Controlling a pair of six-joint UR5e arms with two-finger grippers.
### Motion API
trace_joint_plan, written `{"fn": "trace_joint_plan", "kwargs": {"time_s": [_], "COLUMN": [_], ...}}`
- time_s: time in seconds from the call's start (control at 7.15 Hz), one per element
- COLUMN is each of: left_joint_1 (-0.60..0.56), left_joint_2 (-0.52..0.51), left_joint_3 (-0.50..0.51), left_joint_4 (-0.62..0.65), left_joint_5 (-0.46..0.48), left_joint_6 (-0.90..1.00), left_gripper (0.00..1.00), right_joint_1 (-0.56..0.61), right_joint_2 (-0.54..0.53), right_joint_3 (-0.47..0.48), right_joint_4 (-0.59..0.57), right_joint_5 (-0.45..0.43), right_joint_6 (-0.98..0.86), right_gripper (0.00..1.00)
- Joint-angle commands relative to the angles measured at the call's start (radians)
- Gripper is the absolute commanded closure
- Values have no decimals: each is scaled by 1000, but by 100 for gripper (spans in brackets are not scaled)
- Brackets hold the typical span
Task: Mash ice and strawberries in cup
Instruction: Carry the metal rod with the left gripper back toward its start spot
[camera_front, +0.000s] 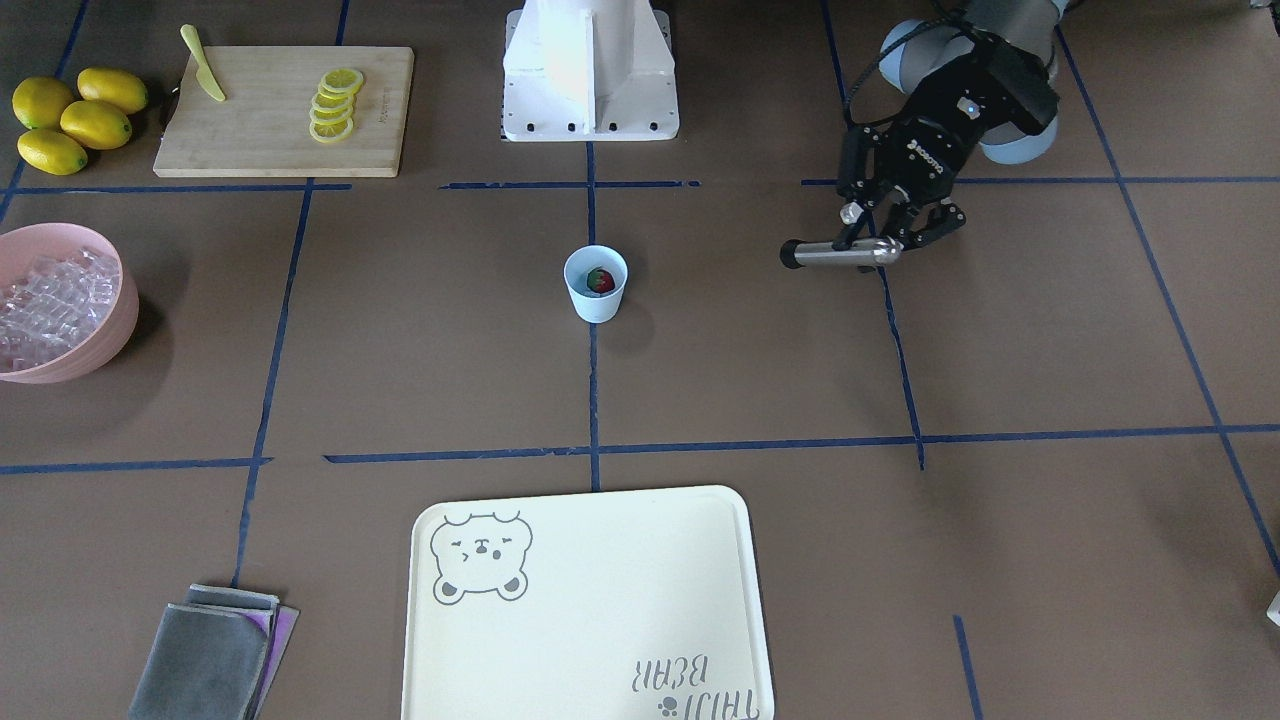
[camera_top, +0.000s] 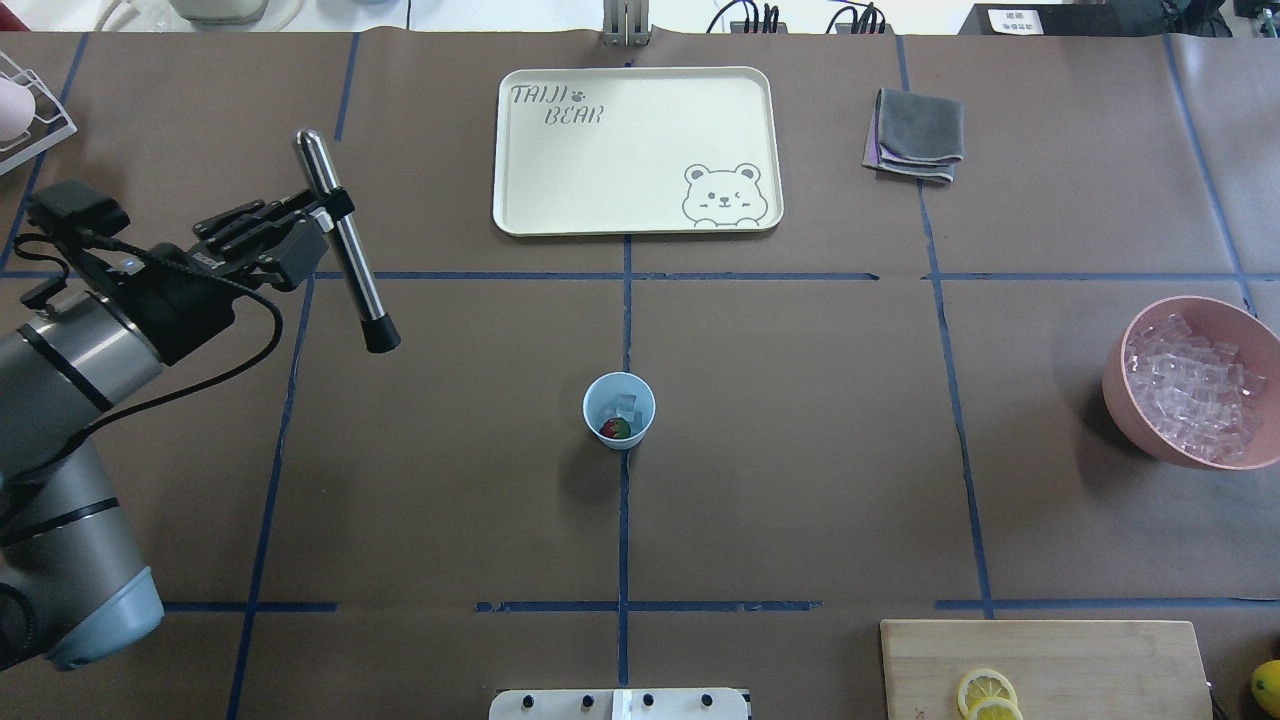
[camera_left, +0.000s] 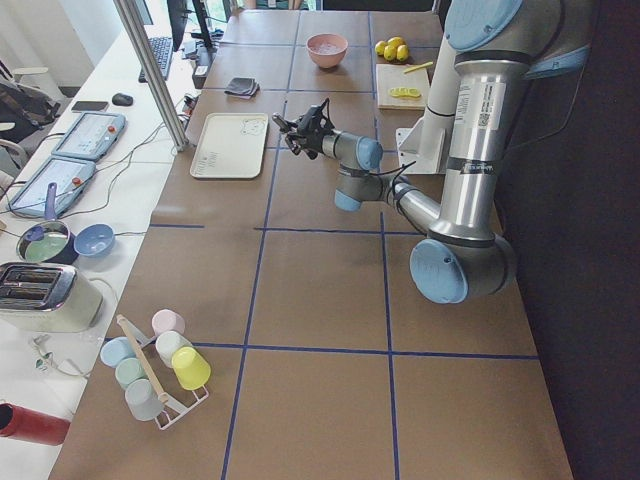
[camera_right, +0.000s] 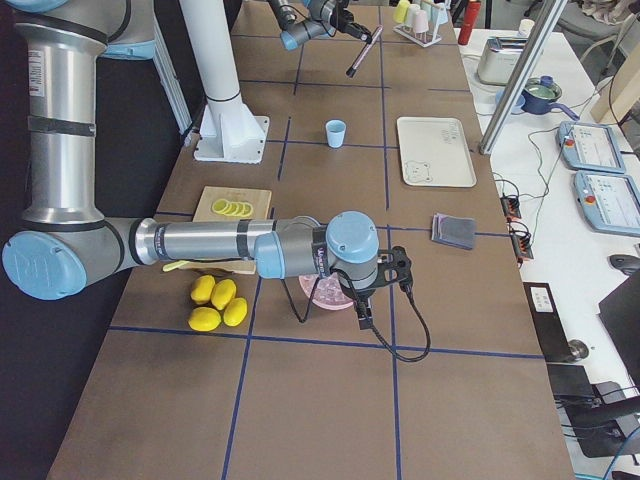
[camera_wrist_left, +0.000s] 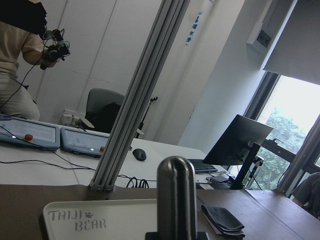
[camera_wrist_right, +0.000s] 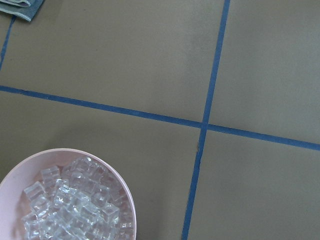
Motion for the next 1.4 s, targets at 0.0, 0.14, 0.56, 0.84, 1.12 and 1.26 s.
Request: {"fn": "trace_joint_plan", "kwargs": {"time_s": [0.0, 0.14, 0.56, 0.84, 1.12, 1.26], "left_joint_1": [-104, -195, -366, -417, -558, -576], "left_joint_2": [134, 190, 248, 262, 255, 247], "left_joint_3": [-68, -147, -215, -193, -61, -1], "left_joint_4": [63, 197, 478, 617, 659, 659], "left_joint_5": [-169, -302, -628, -790, -1046, -1079], "left_joint_6": [-90, -134, -142, -139, -127, -127], "left_gripper": [100, 100, 100, 100, 100, 100], "right_joint_1": [0, 0, 0, 0, 0, 0], "right_joint_2": [-1, -1, -1, 1, -1, -1], "right_joint_3": [12, 12, 11, 11, 11, 11], "right_joint_4": [0, 0, 0, 0, -1, -2], "right_joint_5": [-2, -2, -2, -7, -5, -4], "right_joint_6": [-1, -1, 1, -1, 1, 1], "right_gripper": [1, 1, 1, 1, 1, 1]}}
